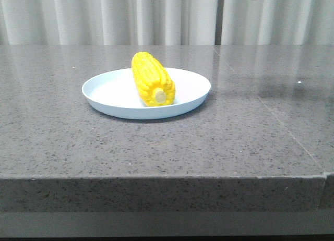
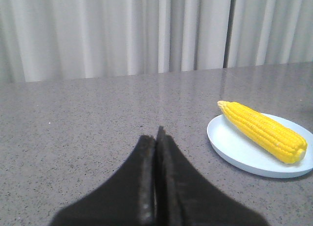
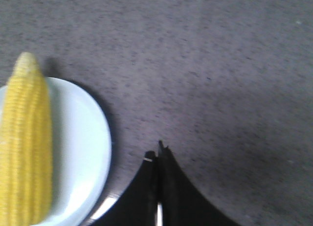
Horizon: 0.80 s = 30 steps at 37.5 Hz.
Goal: Place corn on plate with both arms
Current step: 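Lift the right gripper up and away from the plate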
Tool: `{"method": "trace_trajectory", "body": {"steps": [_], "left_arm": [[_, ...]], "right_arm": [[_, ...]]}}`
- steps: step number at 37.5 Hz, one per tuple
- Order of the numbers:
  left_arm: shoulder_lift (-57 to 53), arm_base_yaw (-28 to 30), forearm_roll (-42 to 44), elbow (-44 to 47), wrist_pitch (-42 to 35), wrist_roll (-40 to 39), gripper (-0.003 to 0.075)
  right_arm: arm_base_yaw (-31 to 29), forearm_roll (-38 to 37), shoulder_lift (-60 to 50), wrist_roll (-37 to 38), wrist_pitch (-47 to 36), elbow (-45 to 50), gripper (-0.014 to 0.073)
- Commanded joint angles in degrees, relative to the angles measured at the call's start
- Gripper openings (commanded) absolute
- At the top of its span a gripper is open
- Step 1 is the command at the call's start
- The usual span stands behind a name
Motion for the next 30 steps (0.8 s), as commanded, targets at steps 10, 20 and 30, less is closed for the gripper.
{"method": "trace_trajectory", "body": {"steps": [10, 20, 30], "left_arm": [[0.7, 0.1, 0.2, -1.5, -4.6, -0.4, -0.002], [0.7, 0.1, 0.2, -1.5, -4.6, -0.4, -0.002], [0.7, 0.1, 0.2, -1.5, -4.6, -0.4, -0.002]], "right_arm": [[-6.8, -7.4, -19.8, -0.2, -8.8, 20.9, -0.0064], [-6.8, -7.5, -39.0, -0.2, -21.0, 40.3, -0.0067], [-6.8, -7.8, -61.6, -0.2, -29.6, 55.2, -0.0067]]}}
